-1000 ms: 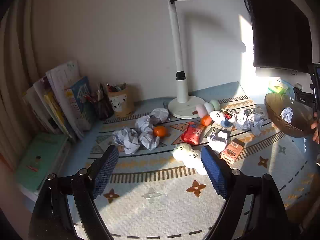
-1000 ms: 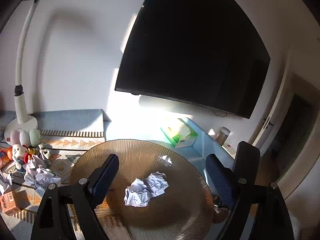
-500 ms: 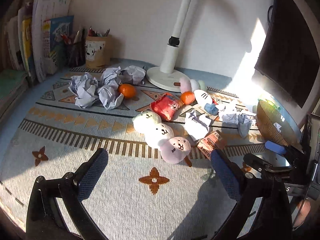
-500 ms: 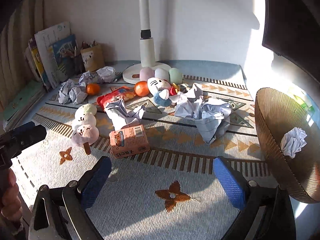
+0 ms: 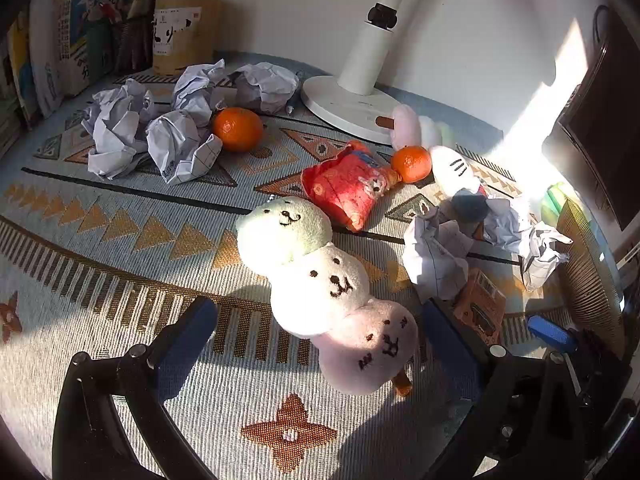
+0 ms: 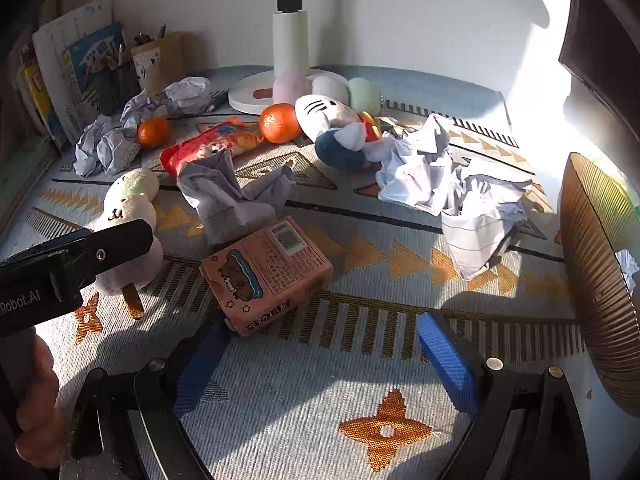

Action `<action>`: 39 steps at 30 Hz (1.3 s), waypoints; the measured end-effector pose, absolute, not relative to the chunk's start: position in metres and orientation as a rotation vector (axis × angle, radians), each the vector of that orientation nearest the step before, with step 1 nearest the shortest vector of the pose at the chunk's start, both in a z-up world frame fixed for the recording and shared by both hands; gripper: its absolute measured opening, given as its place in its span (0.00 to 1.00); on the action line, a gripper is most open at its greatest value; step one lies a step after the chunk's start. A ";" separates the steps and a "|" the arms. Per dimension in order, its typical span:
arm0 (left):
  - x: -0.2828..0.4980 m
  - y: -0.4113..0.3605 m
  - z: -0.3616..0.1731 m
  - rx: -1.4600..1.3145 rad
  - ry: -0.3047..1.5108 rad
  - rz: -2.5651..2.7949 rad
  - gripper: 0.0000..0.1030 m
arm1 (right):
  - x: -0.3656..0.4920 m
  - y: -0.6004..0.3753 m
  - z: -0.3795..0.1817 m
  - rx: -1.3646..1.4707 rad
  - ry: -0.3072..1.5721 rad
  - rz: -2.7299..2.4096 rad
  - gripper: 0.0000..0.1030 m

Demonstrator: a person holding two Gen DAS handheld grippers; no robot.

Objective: Organize objects
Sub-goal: 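Move both tools back over the desk toward the plush toy, then grasp the white-pink plush stack with the left tool while the right grasps the pink box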

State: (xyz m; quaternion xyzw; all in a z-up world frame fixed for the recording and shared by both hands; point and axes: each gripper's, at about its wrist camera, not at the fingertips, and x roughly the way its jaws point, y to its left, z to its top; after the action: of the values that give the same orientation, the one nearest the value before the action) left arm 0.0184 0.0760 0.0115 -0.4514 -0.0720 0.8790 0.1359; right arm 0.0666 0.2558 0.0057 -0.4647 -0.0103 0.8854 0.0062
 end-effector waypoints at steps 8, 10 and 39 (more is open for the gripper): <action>0.023 0.097 0.011 -1.340 -0.071 2.589 0.86 | 0.091 0.302 0.036 -1.342 0.234 2.773 0.83; 0.025 0.090 0.013 -1.335 -0.077 2.582 0.72 | 0.086 0.286 0.039 -1.373 0.233 2.825 0.83; 0.031 0.072 0.022 -1.217 -0.078 2.536 0.43 | 0.063 0.243 0.018 -1.370 0.156 2.809 0.39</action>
State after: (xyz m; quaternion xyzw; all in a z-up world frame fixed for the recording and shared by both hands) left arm 0.0305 0.0716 0.0220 -0.4267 -0.0275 0.8892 0.1629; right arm 0.0632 0.2432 0.0183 -0.4377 0.0498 0.8977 0.0063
